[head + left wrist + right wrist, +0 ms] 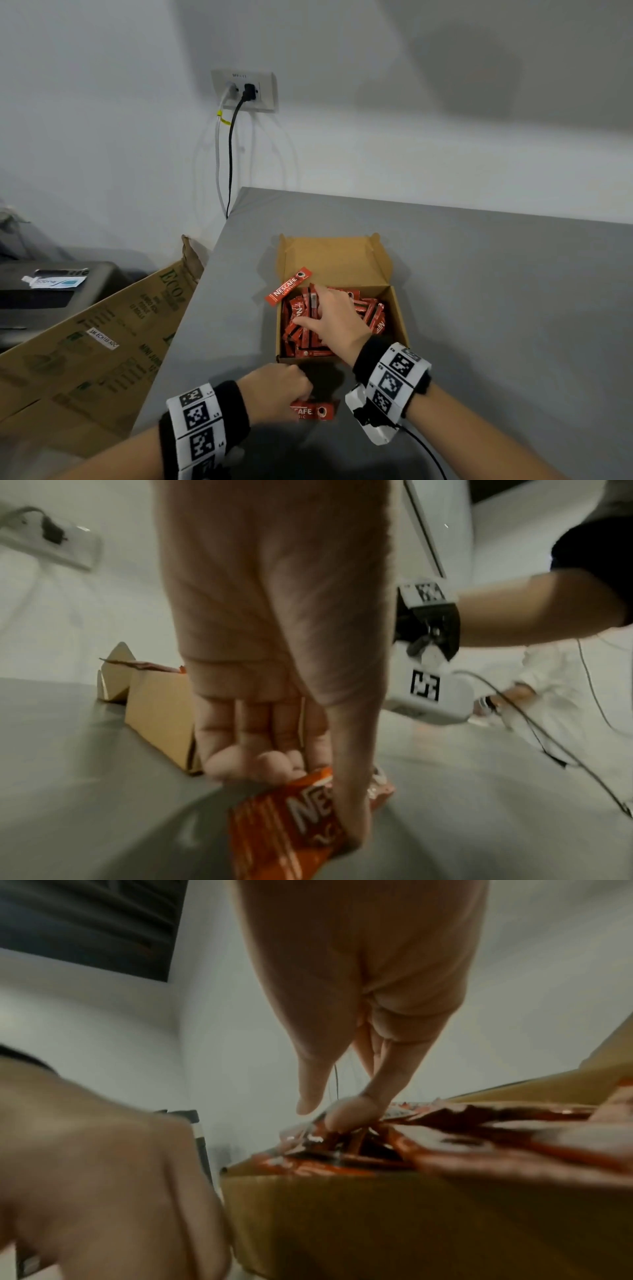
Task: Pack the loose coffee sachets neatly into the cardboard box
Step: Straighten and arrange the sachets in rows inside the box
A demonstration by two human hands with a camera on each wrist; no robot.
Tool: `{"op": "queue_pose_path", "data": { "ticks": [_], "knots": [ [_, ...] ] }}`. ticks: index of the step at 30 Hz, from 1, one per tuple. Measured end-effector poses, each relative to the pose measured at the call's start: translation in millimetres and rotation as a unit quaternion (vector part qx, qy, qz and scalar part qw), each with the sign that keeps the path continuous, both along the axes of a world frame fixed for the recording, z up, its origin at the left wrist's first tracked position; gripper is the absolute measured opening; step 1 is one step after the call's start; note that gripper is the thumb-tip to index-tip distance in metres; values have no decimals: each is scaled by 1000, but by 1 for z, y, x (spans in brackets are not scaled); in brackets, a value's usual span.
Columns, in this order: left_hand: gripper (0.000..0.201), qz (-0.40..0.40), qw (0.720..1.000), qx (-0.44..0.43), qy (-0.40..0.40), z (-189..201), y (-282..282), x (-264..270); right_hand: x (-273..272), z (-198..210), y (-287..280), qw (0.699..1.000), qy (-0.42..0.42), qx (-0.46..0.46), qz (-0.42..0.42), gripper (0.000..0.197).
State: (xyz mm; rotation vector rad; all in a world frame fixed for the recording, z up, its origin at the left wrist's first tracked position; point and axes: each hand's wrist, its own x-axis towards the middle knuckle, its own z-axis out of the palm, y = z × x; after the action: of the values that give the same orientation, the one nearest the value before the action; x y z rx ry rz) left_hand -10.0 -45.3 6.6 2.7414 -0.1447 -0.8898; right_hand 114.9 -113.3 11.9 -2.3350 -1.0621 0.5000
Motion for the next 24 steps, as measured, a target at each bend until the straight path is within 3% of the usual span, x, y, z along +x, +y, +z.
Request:
{"op": "queue_pose_path", "data": {
  "ticks": [3,5,8,11,13,15,19,22,24],
  "knots": [
    [29,56,996,-72,-5,14,8,2,1,-1,-1,1000,-8,-13,6,47],
    [34,132,980,-129,-71,31,21,8,3,2,-5,1000,-6,17,-4,35],
    [58,270,930,-168,-182,51,41,24,12,7,-14,999,8,26,-24,26],
    [71,365,889,-193,-196,48,48,43,33,7,-29,997,-31,0,-65,17],
    [72,370,890,-188,-189,39,46,54,47,5,-45,991,-53,-35,-119,20],
    [69,340,909,-149,-190,32,43,62,54,1,-60,982,-65,-86,-153,23],
    [71,281,942,-33,-179,28,41,68,47,-8,-65,980,-66,-120,-146,30],
    [55,271,937,17,-221,30,43,70,40,-13,-57,980,-46,-131,-140,37],
    [42,293,916,37,-272,30,48,72,39,-14,-54,980,-34,-127,-149,39]
  ]
}}
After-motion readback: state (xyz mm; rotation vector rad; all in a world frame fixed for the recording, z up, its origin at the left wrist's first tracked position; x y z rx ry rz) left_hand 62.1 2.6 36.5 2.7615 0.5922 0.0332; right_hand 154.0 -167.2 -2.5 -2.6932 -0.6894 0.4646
